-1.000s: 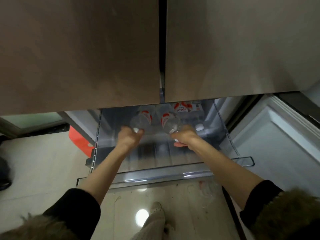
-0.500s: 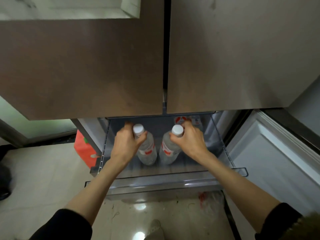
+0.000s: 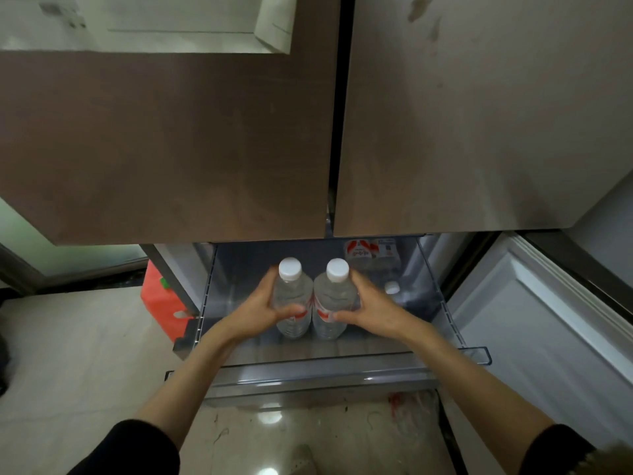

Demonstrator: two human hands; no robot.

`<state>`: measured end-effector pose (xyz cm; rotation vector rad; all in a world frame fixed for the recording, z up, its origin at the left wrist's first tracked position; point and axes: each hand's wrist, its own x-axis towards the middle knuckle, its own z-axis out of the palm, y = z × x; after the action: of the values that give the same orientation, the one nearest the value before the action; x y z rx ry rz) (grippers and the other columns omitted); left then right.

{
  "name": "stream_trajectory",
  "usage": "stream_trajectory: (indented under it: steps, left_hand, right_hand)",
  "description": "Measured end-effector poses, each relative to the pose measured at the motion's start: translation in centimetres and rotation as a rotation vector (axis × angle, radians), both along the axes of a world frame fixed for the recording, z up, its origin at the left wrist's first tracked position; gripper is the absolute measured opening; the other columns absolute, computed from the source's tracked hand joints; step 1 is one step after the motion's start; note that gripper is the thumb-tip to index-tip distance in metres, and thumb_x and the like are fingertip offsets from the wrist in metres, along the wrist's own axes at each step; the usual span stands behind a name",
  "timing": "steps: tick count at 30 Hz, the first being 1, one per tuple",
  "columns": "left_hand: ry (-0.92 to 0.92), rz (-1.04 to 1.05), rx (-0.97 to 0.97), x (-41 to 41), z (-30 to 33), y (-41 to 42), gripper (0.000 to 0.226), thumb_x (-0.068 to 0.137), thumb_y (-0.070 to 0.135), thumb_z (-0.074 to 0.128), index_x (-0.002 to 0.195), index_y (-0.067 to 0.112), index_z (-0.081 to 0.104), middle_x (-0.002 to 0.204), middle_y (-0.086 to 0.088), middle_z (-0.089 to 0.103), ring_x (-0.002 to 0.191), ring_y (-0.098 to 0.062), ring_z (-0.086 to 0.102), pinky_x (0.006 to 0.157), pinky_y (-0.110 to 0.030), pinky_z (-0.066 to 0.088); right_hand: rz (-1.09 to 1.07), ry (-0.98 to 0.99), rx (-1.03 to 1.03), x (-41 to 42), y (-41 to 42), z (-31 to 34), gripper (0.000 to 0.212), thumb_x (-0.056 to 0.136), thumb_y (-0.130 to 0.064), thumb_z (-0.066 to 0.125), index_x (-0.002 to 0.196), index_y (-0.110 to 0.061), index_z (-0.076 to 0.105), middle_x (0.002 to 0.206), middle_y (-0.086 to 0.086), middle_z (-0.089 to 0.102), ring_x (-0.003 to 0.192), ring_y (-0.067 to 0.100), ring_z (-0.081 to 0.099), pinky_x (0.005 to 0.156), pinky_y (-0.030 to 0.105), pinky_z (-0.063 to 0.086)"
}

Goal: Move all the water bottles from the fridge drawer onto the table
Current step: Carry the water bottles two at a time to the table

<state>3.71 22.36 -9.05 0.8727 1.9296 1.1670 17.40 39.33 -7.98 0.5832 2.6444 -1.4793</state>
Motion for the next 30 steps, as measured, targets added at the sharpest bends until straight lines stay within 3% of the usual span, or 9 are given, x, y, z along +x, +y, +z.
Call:
stream_trajectory:
  steps: [3, 6, 9, 15, 22, 30]
  left_hand:
    - [-0.039, -0.077, -0.052, -1.2, -0.1, -0.2, 0.082, 0.078, 0.007, 0.071, 0.139, 0.028, 0.021, 0.134, -0.002, 0.045, 0.126, -0.015, 0.045, 0.107, -0.031, 0.037]
    - [0.055, 0.023, -0.031, -1.4, -0.1, 0.0, 0.072, 0.07, 0.008, 0.078, 0.129, 0.022, 0.038, 0.12, 0.004, 0.053, 0.111, -0.011, 0.054, 0.097, -0.03, 0.046]
    - [0.112, 0.135, 0.006, -0.7, -0.4, 0.1, 0.072, 0.065, 0.016, 0.082, 0.121, 0.025, 0.038, 0.111, 0.011, 0.049, 0.101, -0.005, 0.052, 0.085, -0.017, 0.043]
    - [0.097, 0.125, 0.028, -0.4, -1.2, -0.1, 0.077, 0.069, 0.021, 0.08, 0.128, 0.026, 0.03, 0.111, 0.021, 0.046, 0.108, -0.005, 0.049, 0.095, -0.028, 0.045]
    - [0.235, 0.234, -0.013, -0.2, -0.8, -0.2, 0.078, 0.061, 0.028, 0.085, 0.124, 0.019, 0.038, 0.11, 0.009, 0.052, 0.104, -0.009, 0.051, 0.088, -0.026, 0.044]
    - [0.349, 0.262, 0.063, 1.9, 2.2, -2.3, 0.081, 0.058, 0.027, 0.086, 0.123, 0.02, 0.039, 0.119, 0.006, 0.055, 0.111, -0.011, 0.053, 0.091, -0.024, 0.044]
  right_hand:
    - [-0.017, -0.006, -0.016, -0.2, 0.5, -0.3, 0.073, 0.08, -0.012, 0.071, 0.14, -0.023, 0.031, 0.138, -0.001, 0.044, 0.124, 0.01, 0.042, 0.105, 0.027, 0.034]
    - [-0.071, 0.012, 0.087, -0.6, 0.5, -0.9, 0.074, 0.072, -0.024, 0.079, 0.134, -0.025, 0.039, 0.134, -0.001, 0.045, 0.122, 0.015, 0.045, 0.104, 0.033, 0.039]
    - [-0.103, -0.007, 0.149, -1.0, 0.1, -1.6, 0.075, 0.068, -0.037, 0.079, 0.13, -0.027, 0.039, 0.132, -0.002, 0.043, 0.122, 0.016, 0.045, 0.104, 0.038, 0.04]
    - [-0.149, 0.002, 0.047, -1.3, -0.7, -1.6, 0.073, 0.071, -0.035, 0.078, 0.13, -0.024, 0.037, 0.13, -0.003, 0.051, 0.107, 0.004, 0.045, 0.09, 0.021, 0.038]
    - [-0.216, 0.031, 0.146, -1.2, -1.5, -1.7, 0.073, 0.069, -0.039, 0.079, 0.129, -0.021, 0.041, 0.127, 0.001, 0.057, 0.116, 0.018, 0.055, 0.095, 0.032, 0.047]
    - [-0.176, 0.216, 0.213, 0.9, -3.1, 1.5, 0.07, 0.068, -0.034, 0.08, 0.126, -0.021, 0.043, 0.124, -0.003, 0.055, 0.111, 0.011, 0.052, 0.09, 0.023, 0.042]
